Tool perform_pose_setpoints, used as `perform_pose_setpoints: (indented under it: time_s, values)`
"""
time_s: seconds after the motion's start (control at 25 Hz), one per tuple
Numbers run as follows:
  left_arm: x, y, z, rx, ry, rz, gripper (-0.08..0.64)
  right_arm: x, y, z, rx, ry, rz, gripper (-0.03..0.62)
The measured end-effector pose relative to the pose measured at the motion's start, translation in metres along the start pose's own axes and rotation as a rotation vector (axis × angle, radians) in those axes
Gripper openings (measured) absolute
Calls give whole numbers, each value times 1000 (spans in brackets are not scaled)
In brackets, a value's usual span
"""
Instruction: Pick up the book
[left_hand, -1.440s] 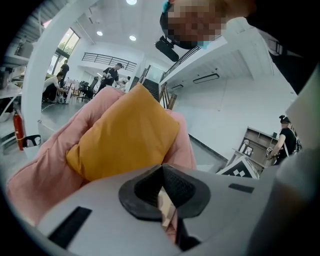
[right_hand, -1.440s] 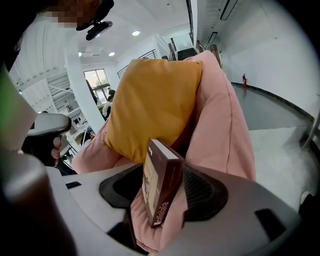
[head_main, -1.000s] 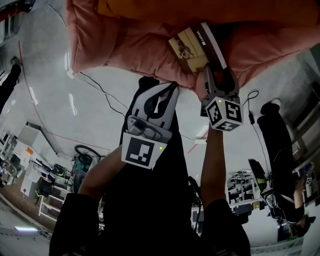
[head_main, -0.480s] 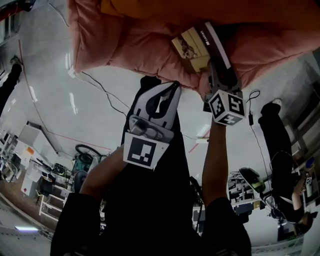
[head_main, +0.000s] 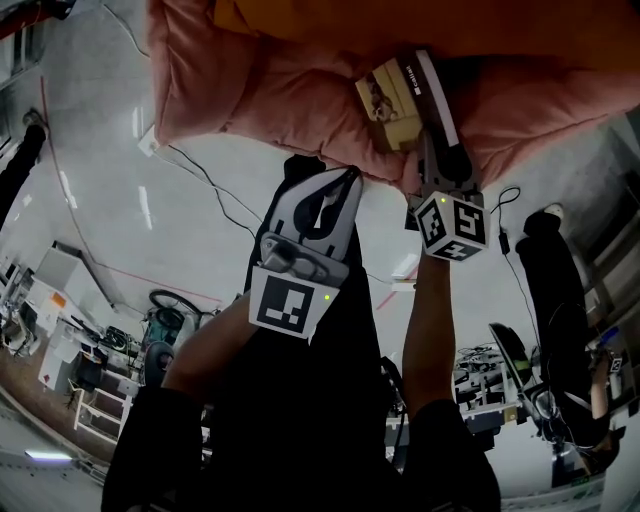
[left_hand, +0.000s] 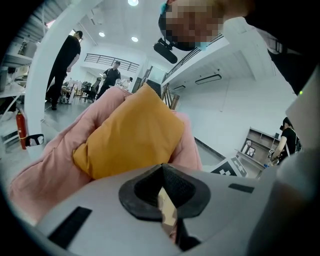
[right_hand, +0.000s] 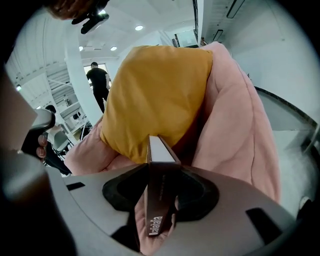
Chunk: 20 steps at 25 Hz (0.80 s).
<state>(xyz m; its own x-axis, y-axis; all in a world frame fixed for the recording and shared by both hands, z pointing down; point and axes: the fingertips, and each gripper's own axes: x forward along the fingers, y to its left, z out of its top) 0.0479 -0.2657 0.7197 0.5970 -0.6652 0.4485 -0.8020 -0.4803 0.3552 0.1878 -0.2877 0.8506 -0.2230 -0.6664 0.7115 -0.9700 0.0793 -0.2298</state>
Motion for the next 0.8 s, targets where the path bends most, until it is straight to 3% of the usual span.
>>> perform_pose_setpoints:
  time_s: [0.56,0.8]
  values:
    - [-33,-10,41,23,-41,46,6,-39,18,34,-36,-28,-63,149]
    - [-56,-33,80,56,-102,58,6,-83,25,62,-46,-71,-78,147]
